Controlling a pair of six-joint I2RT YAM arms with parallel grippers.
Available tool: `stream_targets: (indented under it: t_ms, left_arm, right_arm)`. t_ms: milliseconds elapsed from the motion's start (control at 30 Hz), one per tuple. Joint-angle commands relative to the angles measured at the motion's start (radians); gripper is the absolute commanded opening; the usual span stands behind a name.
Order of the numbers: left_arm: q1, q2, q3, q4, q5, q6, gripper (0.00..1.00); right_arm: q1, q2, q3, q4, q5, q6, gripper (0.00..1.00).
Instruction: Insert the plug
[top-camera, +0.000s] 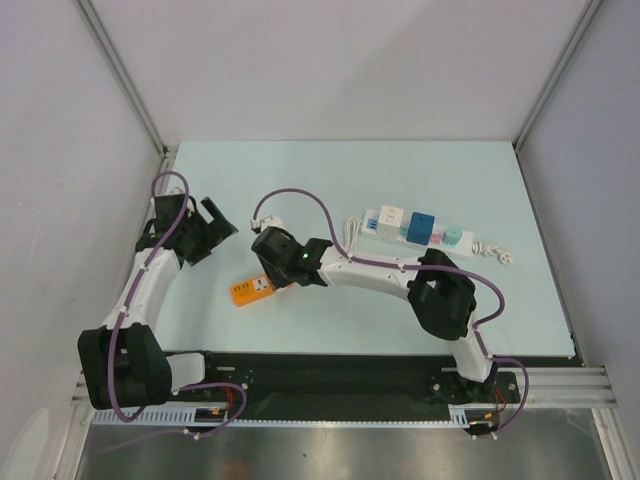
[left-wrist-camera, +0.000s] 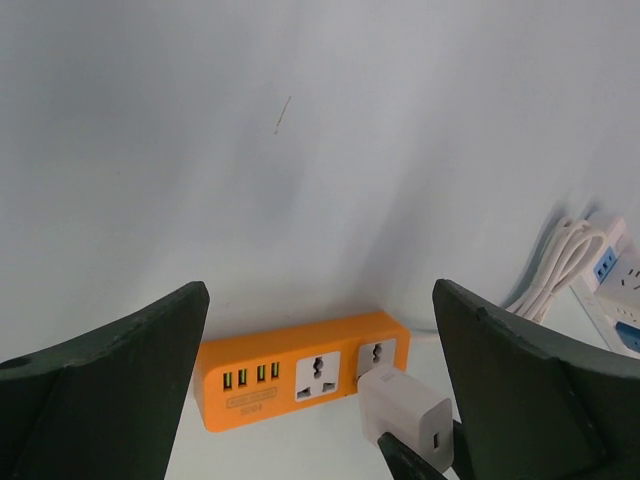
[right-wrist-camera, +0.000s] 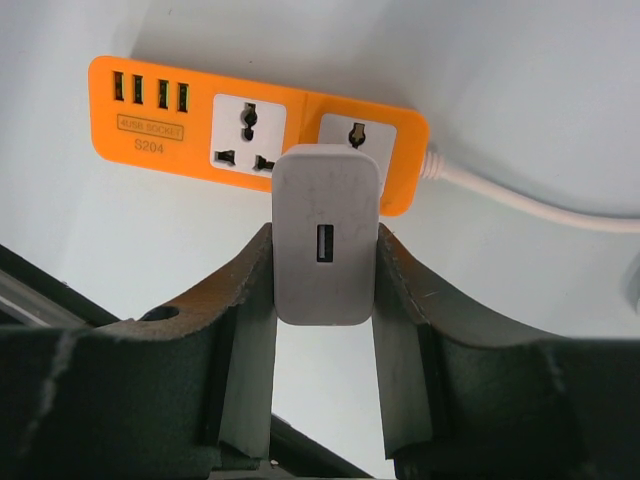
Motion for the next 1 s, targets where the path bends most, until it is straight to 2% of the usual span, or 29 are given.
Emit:
stream_targets:
  t_ms: [0, 200, 633, 967]
  left_arm:
    - [0.009, -0.04, 0.003, 0.004, -0.03, 0.001, 1.0]
    - [0.011, -0.05, 0.003, 0.003, -0.044, 0.001, 1.0]
    - [0.012, -0.051, 0.005, -0.002, -0.056, -0.002, 1.0]
    - [0.014, -0.053, 0.011, -0.005, -0.062, 0.0, 1.0]
  right_arm:
    - [-0.022, -0.007, 0.046, -0.023, 0.026, -0.031, 0.0]
    - [-0.041, -0.042, 0.077, -0.033, -0.002, -0.043, 0.0]
    - [-0.03, -0.041, 0.02, -0.019, -0.01, 0.009, 0.0]
    - [-0.004, -0.016, 0.038, -0.097, 0.067, 0.053, 0.0]
